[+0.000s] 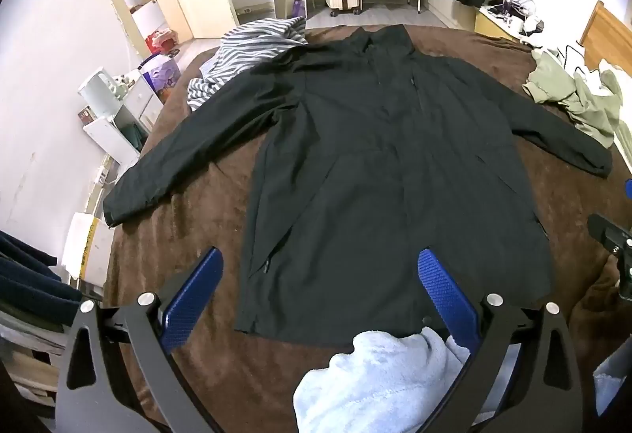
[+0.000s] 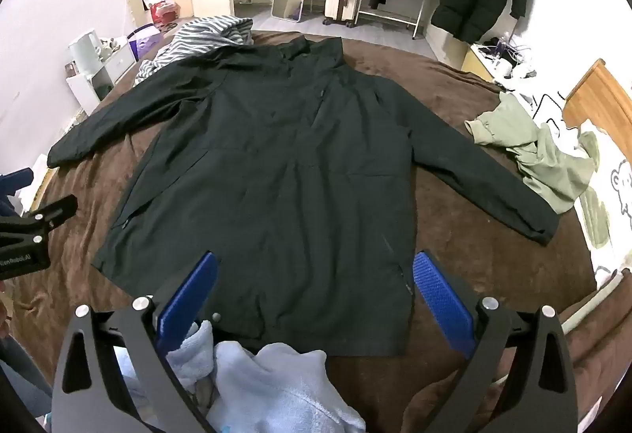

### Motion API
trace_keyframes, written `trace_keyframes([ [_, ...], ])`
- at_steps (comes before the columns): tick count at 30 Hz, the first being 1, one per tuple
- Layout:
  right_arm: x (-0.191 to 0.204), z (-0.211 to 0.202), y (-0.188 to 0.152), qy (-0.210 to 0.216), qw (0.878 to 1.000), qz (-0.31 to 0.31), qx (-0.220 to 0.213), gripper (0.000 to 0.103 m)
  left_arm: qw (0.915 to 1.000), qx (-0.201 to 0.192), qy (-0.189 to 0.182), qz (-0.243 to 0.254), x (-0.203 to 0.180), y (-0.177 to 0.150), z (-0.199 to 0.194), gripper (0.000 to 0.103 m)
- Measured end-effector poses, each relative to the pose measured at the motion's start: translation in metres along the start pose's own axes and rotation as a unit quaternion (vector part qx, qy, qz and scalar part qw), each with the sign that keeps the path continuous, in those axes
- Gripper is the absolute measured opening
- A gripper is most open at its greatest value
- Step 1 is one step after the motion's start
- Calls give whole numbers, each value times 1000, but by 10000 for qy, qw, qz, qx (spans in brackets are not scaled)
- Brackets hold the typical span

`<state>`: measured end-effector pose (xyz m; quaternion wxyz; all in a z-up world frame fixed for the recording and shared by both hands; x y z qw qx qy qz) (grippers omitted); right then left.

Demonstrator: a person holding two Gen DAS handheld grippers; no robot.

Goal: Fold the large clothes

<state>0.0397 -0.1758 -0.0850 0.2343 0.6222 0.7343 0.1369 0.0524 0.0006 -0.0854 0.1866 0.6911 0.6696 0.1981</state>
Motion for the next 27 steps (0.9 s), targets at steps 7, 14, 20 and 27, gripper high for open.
trace_keyframes([
  [7,1,0,0,28,10000,13,28,97,10000,1,35,38,-2,-1,1,97],
  [14,1,0,0,4,10000,25,15,97,10000,4,46,42,2,-4,2,97],
  [20,1,0,1,16,10000,11,9,97,10000,25,17,37,0,-4,2,97],
  [27,-1,0,2,-12,10000,-20,25,97,10000,43,-24,-4,-1,0,2,97],
])
Point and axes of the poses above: each gripper's, at about its wrist camera, not at the fingertips, and z roughly the way its jaws point, x to its left, y to its top, the point moved 10 cm from there along z, roughly the way its jaws point, and after that the axes turned 10 degrees about -z, right-handed, at the moved point
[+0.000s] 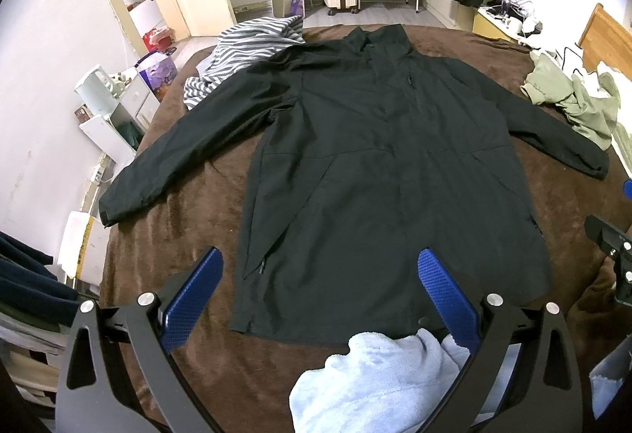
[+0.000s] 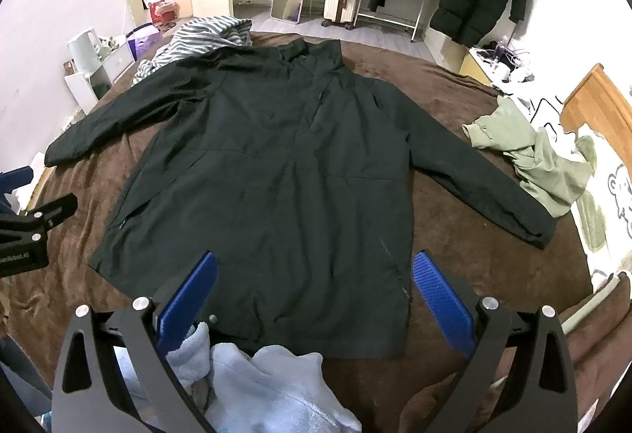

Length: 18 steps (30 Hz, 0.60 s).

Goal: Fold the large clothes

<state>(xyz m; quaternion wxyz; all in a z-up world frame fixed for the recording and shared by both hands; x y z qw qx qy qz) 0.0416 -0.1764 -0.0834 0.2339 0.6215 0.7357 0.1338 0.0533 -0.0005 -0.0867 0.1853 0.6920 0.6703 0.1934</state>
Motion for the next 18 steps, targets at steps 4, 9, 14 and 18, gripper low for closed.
trace_keyframes([
  [4,1,0,-1,-15,10000,27,0,97,10000,14,-15,32,-1,1,1,97],
  [9,-2,0,-3,-25,10000,22,7,97,10000,-3,-27,76,-4,2,0,97],
  [14,-1,0,-2,-20,10000,33,5,97,10000,-18,-21,91,-6,0,-1,97],
  [18,-1,0,-2,-26,10000,54,25,97,10000,-15,-16,90,-5,0,-1,97],
])
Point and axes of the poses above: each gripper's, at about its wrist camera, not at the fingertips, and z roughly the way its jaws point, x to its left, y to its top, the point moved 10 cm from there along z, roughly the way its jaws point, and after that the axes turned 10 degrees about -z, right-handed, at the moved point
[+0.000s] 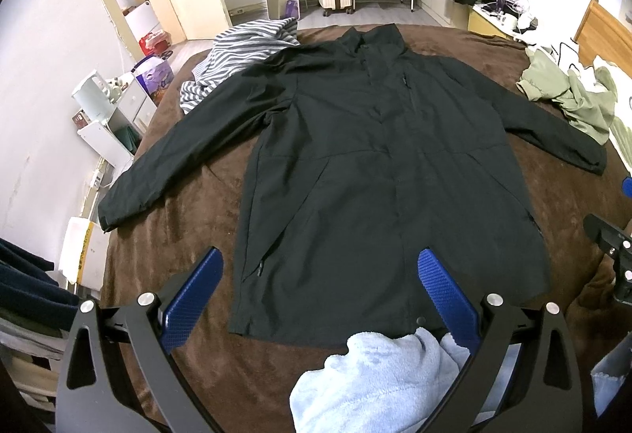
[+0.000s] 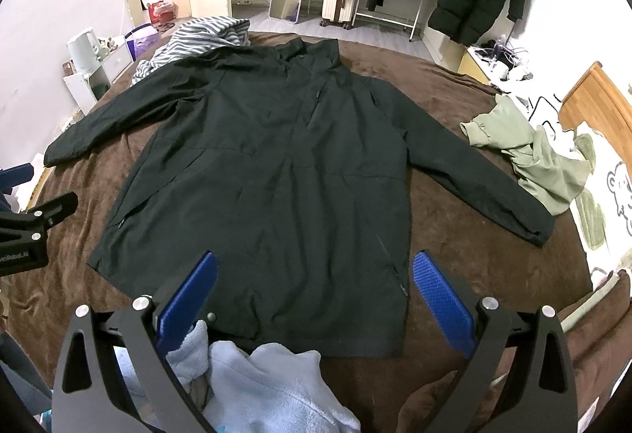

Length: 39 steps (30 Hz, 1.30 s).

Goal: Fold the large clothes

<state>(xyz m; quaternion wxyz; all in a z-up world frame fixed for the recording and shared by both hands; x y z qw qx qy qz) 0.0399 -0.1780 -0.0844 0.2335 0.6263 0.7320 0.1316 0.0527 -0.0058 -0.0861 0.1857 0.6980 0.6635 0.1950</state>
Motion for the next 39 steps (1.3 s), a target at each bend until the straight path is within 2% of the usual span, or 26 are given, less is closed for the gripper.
trace_keyframes([
  [39,-2,-1,-10,-39,10000,-16,0,97,9998,168,-65,39,1,-5,12,97],
])
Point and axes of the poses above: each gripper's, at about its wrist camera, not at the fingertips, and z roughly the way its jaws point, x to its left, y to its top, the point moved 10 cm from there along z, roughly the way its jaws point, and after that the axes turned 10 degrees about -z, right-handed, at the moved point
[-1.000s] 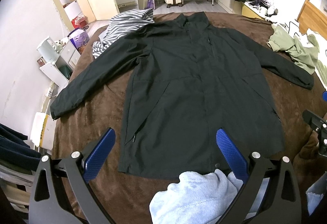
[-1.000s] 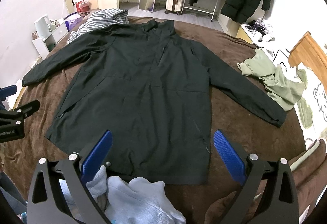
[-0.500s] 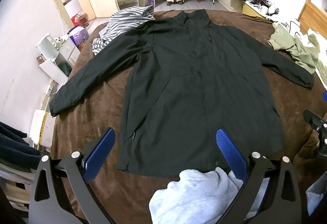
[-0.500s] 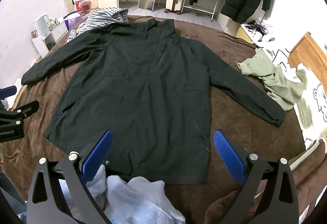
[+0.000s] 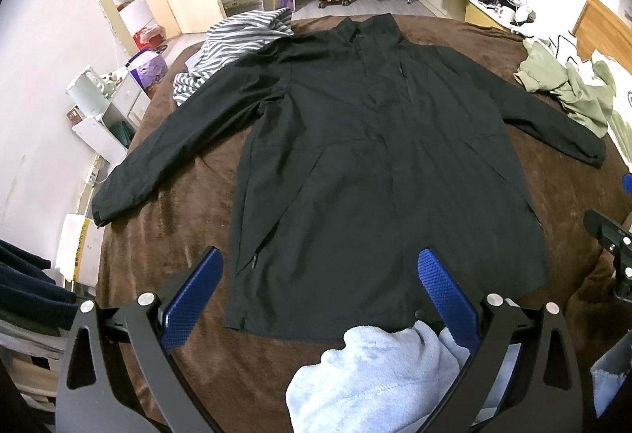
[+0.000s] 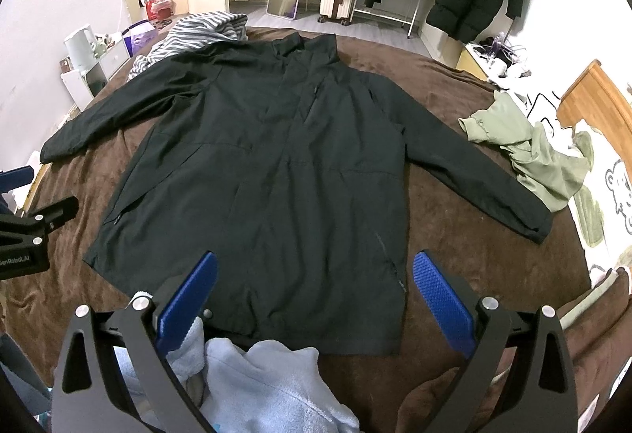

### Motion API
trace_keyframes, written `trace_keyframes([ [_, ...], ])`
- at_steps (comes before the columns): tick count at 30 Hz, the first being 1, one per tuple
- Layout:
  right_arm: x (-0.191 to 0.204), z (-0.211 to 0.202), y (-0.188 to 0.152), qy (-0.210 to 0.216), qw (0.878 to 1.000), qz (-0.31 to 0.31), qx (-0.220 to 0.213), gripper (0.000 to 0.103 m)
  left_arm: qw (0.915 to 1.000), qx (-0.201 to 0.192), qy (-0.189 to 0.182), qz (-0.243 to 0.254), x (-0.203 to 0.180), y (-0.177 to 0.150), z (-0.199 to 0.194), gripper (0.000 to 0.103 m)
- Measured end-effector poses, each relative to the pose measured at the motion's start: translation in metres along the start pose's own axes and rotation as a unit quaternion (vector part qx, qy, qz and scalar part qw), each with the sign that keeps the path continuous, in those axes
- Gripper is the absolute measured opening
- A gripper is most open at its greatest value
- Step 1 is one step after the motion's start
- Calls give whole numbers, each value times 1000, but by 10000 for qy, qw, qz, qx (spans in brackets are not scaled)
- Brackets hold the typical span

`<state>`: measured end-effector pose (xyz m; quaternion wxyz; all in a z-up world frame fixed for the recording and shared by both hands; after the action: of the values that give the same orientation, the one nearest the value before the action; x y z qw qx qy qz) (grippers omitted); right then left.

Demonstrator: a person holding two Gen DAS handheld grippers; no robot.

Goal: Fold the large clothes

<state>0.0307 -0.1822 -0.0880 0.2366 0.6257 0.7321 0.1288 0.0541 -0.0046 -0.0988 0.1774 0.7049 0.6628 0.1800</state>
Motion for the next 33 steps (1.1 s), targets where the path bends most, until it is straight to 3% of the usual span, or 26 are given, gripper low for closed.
trace_keyframes([
  [24,7,17,-5,39,9999,84,41,97,9999,108,-75,16,-3,-6,9,97],
  [33,-17,18,2,-250,9995,210,-11,97,9994,85,-209,245,-22,8,16,97],
])
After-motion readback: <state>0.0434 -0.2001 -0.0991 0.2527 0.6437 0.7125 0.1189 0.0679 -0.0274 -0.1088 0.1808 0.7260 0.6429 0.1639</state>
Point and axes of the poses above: each gripper's, at about its wrist camera, not at the fingertips, and z roughly the way its jaws point, x to its left, y to its top, the point moved 10 cm from there along z, roughly the way its jaws point, and after that the axes turned 10 degrees about -z, right-handed, at the moved point
